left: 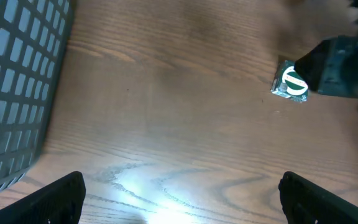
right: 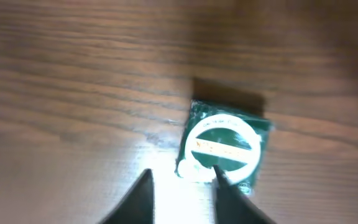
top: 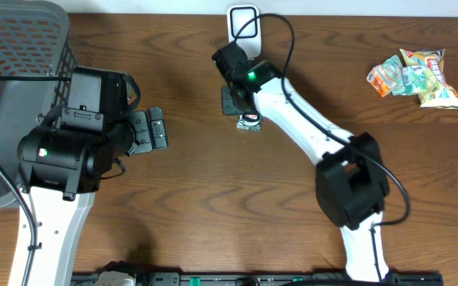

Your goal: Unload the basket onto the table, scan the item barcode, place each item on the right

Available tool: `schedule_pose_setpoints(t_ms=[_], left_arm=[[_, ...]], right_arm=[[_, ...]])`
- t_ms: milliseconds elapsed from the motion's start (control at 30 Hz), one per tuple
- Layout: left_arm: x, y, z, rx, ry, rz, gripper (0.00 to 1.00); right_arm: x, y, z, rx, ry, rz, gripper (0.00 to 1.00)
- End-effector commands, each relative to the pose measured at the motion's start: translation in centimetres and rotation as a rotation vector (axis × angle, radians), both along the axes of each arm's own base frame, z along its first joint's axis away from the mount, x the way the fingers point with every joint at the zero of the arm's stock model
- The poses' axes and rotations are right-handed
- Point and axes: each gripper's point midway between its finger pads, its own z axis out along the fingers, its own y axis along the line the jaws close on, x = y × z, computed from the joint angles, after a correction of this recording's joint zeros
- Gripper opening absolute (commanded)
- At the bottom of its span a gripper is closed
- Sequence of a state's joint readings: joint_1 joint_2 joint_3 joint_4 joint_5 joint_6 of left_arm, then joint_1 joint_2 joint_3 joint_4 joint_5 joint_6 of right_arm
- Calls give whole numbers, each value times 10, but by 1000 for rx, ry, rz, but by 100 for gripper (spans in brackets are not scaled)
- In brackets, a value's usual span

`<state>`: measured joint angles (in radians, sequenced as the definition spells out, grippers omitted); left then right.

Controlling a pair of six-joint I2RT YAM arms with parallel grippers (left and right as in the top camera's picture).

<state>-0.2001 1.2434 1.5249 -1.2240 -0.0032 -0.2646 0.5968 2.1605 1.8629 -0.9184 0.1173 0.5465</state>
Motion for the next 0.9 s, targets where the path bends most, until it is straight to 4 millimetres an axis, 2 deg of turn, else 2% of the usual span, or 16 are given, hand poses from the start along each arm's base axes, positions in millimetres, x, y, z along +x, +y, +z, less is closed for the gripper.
schedule_pose_setpoints(t_ms=[0, 200, 300, 400, 533, 567, 600, 633, 700, 867], left_arm=[[0, 1, 4, 7, -11, 2, 98], [0, 1, 4, 7, -11, 2, 98], [0, 1, 4, 7, -11, 2, 98], [0, 1, 4, 7, -11, 2, 98], [0, 1, 4, 7, -11, 2, 98], [0, 1, 4, 7, -11, 2, 98], [0, 1, 4, 7, -11, 2, 98], [0, 1, 4, 7, -11, 2, 98], [0, 1, 4, 7, -11, 2, 98], [0, 1, 4, 7, -11, 2, 98]], right_arm=[[5, -14, 33, 13, -55, -34, 99], [11, -31, 30, -5, -54, -96, 99], [15, -37, 19, 2, -31, -162, 99], [17, -42, -1, -6, 5, -201, 99], [10, -37, -20, 17, 80, -186, 98], [10, -37, -22, 16, 85, -186, 80], [8, -37, -22, 13, 89, -184, 75], [7, -36, -23, 10, 92, -182, 79], [6, -35, -23, 8, 92, -178, 96], [7, -37, -23, -2, 83, -183, 96]])
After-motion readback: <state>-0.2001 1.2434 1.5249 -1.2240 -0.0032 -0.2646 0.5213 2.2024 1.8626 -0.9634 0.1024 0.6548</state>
